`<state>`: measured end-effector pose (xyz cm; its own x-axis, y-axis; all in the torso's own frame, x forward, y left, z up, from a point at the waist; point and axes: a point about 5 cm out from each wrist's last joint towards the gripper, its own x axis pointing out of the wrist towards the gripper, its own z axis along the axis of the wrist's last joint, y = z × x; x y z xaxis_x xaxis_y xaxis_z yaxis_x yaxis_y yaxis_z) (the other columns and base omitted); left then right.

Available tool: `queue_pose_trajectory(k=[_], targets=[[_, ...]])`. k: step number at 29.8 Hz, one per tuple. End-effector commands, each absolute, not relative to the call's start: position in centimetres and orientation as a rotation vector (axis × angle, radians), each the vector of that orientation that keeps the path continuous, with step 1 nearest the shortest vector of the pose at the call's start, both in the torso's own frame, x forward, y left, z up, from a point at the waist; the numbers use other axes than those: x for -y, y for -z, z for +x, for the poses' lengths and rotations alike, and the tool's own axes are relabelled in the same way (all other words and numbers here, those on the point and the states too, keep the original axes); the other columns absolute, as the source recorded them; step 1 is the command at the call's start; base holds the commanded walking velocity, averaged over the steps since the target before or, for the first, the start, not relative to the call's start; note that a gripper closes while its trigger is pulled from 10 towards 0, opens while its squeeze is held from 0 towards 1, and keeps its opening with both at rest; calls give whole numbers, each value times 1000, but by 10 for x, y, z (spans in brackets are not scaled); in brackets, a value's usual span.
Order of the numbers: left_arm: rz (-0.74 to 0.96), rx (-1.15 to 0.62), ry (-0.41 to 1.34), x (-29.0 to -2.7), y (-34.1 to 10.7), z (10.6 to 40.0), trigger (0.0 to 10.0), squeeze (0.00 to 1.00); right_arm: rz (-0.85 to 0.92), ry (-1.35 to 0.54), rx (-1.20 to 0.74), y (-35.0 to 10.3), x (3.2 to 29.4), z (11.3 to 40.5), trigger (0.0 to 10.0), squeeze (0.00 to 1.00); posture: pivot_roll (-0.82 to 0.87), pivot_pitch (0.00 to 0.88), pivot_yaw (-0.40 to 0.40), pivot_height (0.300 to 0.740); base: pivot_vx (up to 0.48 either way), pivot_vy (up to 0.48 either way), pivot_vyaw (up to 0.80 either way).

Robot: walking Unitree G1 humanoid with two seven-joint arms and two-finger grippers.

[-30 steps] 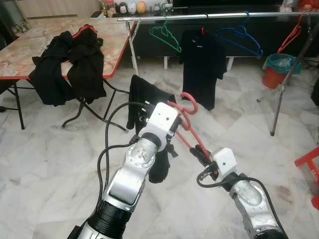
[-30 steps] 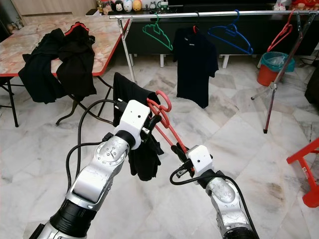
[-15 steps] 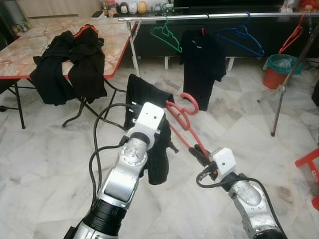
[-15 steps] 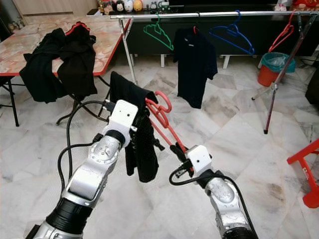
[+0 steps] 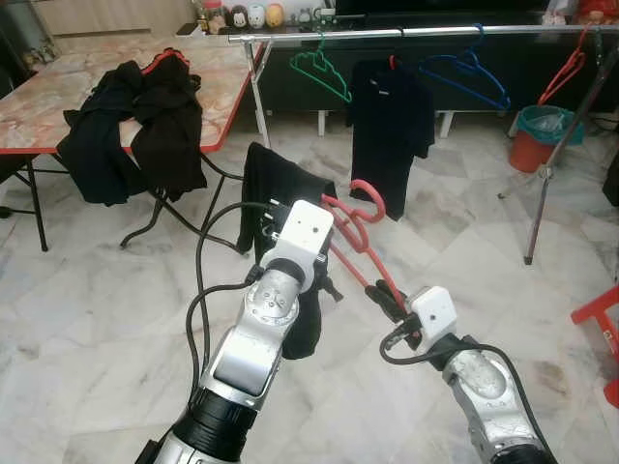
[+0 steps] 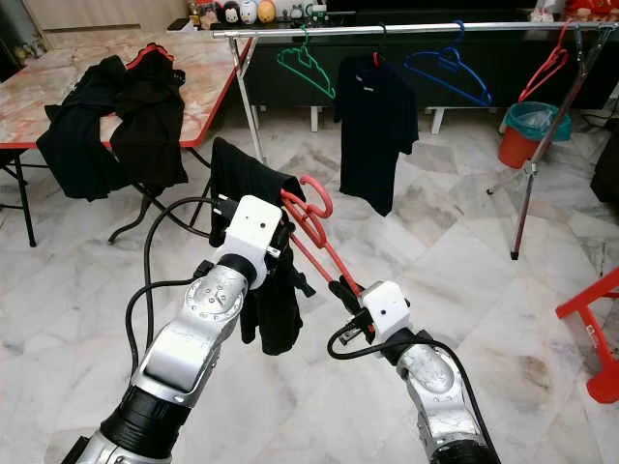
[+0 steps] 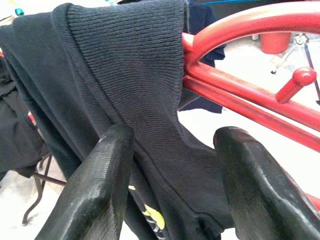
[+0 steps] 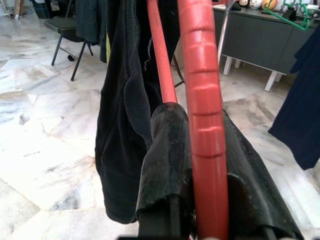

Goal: Hang hanger

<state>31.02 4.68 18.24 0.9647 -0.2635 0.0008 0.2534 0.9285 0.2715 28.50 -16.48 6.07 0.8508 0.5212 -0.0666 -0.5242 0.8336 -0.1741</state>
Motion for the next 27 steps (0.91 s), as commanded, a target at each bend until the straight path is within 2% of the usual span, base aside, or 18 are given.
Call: queue_pose_trajectory(k=[1,7,16,27], targets=[[292,75,222,-49,-190,313,10000,0,-185,-566,61,-75,159,291,10000,0,6,22,72,740,0,0,0],[303,93,158,-53,-191,316,10000,0,-179,-576,64,-75,156,290,10000,0,0,23,70,740,0,0,0],[288,96,216,-43,-190,313,10000,0,-170,-644,48,-71,147,288,10000,0,4,24,69,740,0,0,0],[301,106,167,-44,-191,316,10000,0,-154,-696,37,-71,144,281,10000,0,-1,27,64,740,0,0,0]])
